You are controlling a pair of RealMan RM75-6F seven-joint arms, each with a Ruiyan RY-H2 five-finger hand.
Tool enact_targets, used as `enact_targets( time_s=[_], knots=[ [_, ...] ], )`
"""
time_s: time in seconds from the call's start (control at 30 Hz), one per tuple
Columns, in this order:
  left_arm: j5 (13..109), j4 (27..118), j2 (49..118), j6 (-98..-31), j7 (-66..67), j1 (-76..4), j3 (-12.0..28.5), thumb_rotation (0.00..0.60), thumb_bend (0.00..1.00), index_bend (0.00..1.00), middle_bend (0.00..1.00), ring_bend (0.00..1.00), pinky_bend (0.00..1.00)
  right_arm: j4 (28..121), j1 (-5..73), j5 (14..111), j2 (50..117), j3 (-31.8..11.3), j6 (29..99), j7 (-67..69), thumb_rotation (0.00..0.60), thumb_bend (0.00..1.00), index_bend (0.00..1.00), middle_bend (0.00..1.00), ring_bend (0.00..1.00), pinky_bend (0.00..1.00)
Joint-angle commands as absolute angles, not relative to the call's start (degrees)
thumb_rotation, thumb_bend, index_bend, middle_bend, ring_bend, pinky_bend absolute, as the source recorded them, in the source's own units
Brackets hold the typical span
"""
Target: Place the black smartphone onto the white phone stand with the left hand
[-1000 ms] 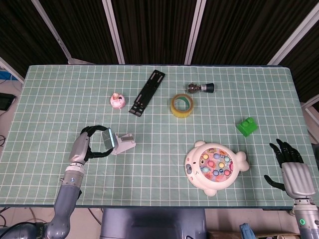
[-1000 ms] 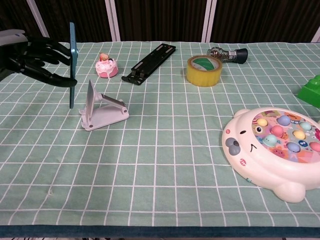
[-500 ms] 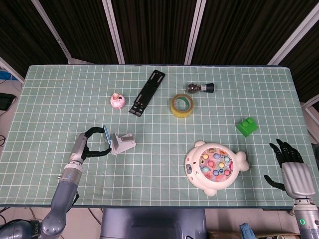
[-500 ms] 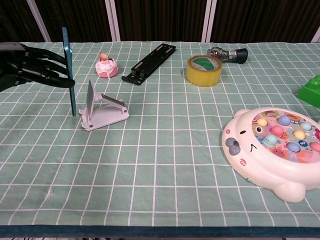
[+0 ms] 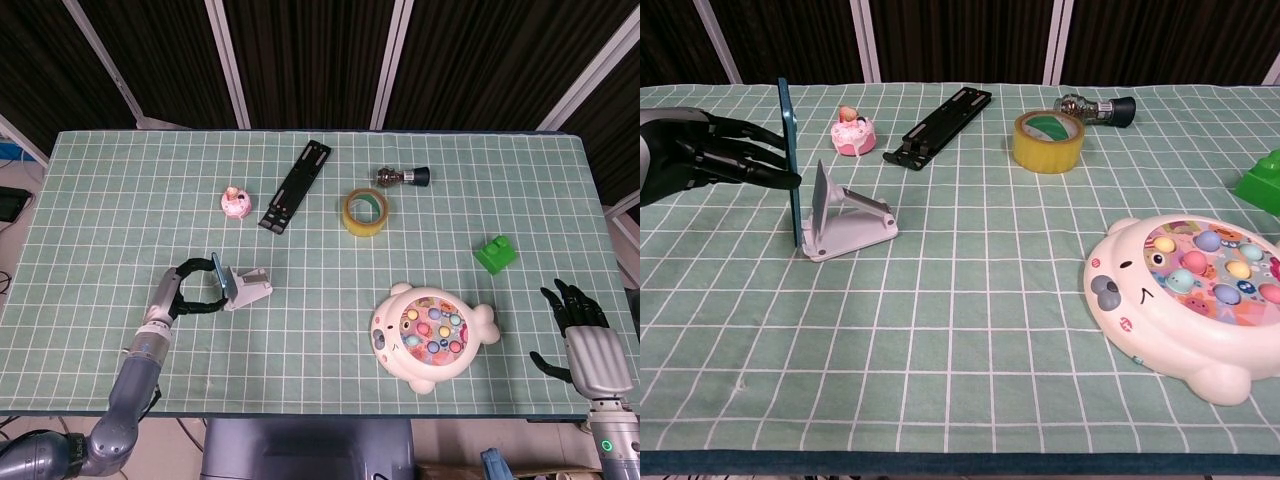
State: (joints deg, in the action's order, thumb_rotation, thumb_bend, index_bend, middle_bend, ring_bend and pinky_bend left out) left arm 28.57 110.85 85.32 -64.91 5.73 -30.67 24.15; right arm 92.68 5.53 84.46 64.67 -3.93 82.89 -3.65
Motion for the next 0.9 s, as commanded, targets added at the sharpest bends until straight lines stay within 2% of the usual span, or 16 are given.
enact_targets(
  time_s=[0.03,0.5,0.9],
  knots=[
    [27.77,110.68,84.82,-63.97,5.73,-31.29,24.27,0.600,0.33,0.56,0.60,0.12,0.01,92.67,5.52,84.49,64.66,-3.92,82.92,-3.61,0.600,0.28,0.13,0.00,0.00,0.13],
    [25.33,109.72,82.83,-60.11,3.52,-32.94,24.73,0.600,0.33,0.56,0.60,0.12,0.01,92.74,5.55,84.48,64.61,-3.93,82.86,-3.60,0.600,0.28,0.13,0.00,0.00,0.13],
    [26.73,108.42,83.40,-59.33,2.38,-33.91,22.96,0.600,0.33,0.56,0.60,0.12,0.02,92.73,5.55,84.47,64.63,-3.93,82.86,-3.58,0.600,0.28,0.13,0.00,0.00,0.13]
  ],
)
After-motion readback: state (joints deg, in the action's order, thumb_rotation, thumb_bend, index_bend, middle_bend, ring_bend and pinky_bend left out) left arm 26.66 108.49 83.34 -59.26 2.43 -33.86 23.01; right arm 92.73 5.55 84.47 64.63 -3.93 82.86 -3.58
